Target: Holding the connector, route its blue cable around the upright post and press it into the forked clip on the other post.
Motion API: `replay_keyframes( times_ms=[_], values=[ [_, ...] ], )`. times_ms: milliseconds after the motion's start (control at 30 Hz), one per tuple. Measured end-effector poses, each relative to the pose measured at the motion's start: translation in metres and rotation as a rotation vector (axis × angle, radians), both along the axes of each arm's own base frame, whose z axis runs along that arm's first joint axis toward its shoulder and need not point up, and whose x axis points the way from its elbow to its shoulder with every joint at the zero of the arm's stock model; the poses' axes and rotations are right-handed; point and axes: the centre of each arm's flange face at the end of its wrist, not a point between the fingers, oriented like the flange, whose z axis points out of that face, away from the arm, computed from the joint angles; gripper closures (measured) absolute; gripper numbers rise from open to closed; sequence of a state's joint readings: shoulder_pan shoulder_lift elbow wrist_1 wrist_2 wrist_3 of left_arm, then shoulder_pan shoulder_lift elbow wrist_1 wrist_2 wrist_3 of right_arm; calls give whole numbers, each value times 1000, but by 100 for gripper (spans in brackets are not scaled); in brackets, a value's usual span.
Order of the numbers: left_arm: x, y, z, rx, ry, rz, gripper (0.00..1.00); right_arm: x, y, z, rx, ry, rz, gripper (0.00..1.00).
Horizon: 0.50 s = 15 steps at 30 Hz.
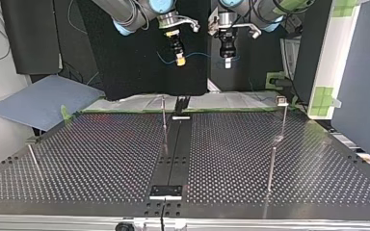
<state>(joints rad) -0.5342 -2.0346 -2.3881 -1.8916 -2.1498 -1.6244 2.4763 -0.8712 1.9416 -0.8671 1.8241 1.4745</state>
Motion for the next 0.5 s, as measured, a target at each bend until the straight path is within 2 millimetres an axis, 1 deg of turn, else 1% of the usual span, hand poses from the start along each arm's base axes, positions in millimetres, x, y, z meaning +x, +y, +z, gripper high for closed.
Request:
replay_keyframes(
  times_ms=[200, 367, 500],
  values=[
    [0, 4, -4, -15, 18, -9, 100, -2, -3, -2, 5, 7, -11, 100],
    [1, 0, 8, -70, 4, -41, 100, 4, -10, 18, 6, -37, -40, 100],
    [3, 0, 19, -113, -11, -35, 100, 5, -15, 39, 15, -89, -55, 100]
  ],
)
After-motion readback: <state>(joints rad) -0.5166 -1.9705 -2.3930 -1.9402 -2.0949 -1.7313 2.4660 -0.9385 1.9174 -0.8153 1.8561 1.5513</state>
